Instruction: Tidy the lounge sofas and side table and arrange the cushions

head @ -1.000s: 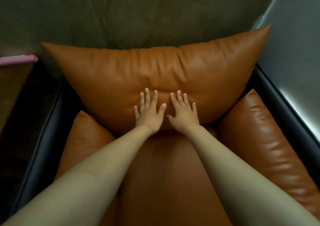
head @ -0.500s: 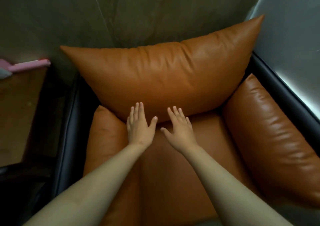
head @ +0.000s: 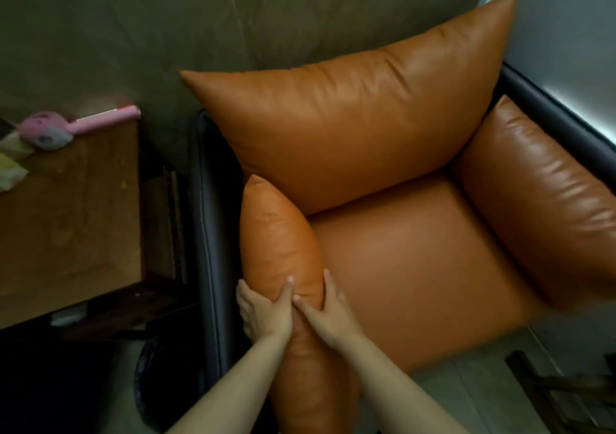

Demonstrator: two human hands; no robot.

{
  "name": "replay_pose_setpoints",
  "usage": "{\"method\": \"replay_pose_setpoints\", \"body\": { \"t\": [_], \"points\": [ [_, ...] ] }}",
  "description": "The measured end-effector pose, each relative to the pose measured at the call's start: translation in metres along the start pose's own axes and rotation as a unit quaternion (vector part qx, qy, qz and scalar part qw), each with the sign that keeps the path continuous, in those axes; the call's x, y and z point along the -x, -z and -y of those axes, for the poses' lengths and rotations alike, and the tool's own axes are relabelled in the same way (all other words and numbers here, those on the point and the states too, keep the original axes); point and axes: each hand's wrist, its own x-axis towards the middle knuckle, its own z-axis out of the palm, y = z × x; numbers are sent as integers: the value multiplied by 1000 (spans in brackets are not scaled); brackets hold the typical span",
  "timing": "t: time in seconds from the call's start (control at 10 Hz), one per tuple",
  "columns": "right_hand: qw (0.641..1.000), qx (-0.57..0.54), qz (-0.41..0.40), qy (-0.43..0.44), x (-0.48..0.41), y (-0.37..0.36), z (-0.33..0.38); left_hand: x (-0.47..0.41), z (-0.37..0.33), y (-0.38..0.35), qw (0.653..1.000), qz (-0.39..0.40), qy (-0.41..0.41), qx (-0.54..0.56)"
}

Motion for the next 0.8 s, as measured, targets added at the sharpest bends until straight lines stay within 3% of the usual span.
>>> {"method": "replay_pose_setpoints", "body": {
  "t": [0.3, 0.5, 0.6, 0.7, 0.8],
  "points": [
    [995, 60, -67, -35, -15, -25, 19, -36, -3, 3, 991, 30, -100, -83],
    [996, 59, -60, -43, -8, -19, 20, -31, -7, 16, 986, 75, -104, -109],
    [996, 70, -49, -24, 6, -12, 26, -27, -14, 27, 979, 99, -109, -141],
    [994, 95, -57, 12, 26, 5, 37, -21, -28, 45, 957, 127, -169, -197],
    [982, 143, -111, 56, 52, 32, 55, -8, -57, 69, 934, 171, -230, -213]
  ]
}}
